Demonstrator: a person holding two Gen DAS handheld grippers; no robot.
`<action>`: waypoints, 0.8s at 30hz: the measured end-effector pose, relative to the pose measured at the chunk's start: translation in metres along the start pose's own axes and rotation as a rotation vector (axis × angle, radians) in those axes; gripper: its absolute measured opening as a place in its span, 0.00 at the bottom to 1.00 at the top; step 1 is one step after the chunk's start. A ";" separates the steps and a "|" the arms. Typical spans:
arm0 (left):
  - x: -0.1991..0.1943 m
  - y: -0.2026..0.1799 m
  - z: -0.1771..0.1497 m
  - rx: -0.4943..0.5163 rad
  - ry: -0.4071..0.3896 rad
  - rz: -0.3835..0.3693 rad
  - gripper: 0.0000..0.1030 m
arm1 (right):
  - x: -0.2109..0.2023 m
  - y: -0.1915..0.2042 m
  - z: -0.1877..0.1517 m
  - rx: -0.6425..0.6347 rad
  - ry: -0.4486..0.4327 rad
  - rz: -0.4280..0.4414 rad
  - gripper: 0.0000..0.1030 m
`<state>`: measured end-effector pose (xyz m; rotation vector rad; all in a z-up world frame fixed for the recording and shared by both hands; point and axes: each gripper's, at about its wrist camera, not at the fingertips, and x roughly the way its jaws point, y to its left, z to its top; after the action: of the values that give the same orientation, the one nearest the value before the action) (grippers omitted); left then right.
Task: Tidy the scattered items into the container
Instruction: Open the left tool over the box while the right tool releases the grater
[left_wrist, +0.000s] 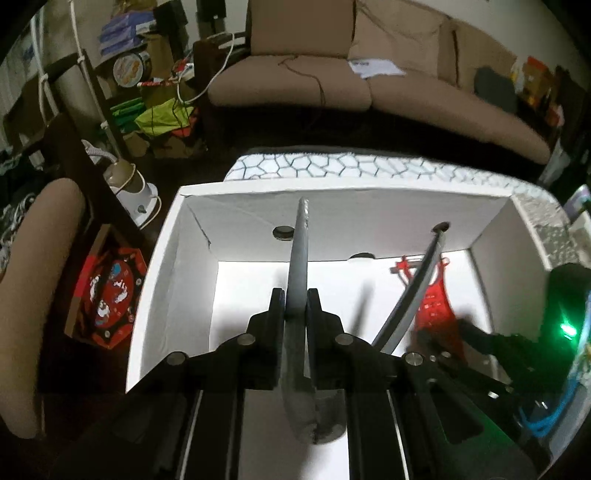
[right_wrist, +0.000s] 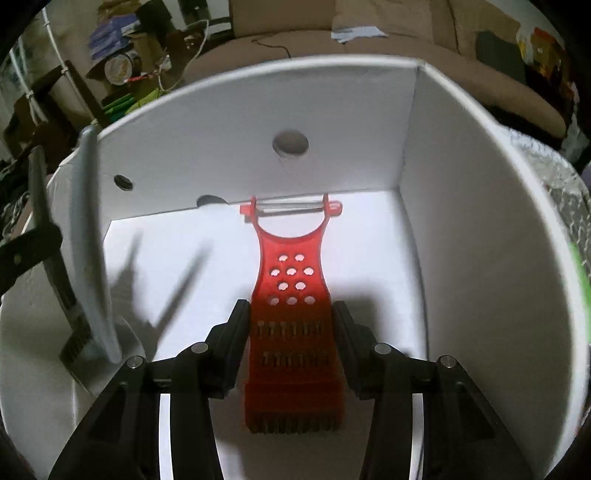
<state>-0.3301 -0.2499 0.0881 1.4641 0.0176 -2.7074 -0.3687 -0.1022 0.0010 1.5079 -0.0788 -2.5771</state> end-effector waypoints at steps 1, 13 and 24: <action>0.004 -0.003 0.001 0.007 0.003 0.009 0.10 | 0.000 0.000 0.000 -0.008 -0.002 -0.002 0.45; 0.052 -0.013 -0.014 0.042 0.124 0.075 0.09 | -0.016 0.002 0.003 0.006 -0.013 0.071 0.45; 0.029 -0.012 -0.016 0.013 0.095 0.065 0.50 | -0.074 -0.006 0.022 0.014 -0.079 0.219 0.52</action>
<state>-0.3328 -0.2390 0.0548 1.5666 -0.0417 -2.5906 -0.3533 -0.0851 0.0745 1.3200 -0.2560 -2.4649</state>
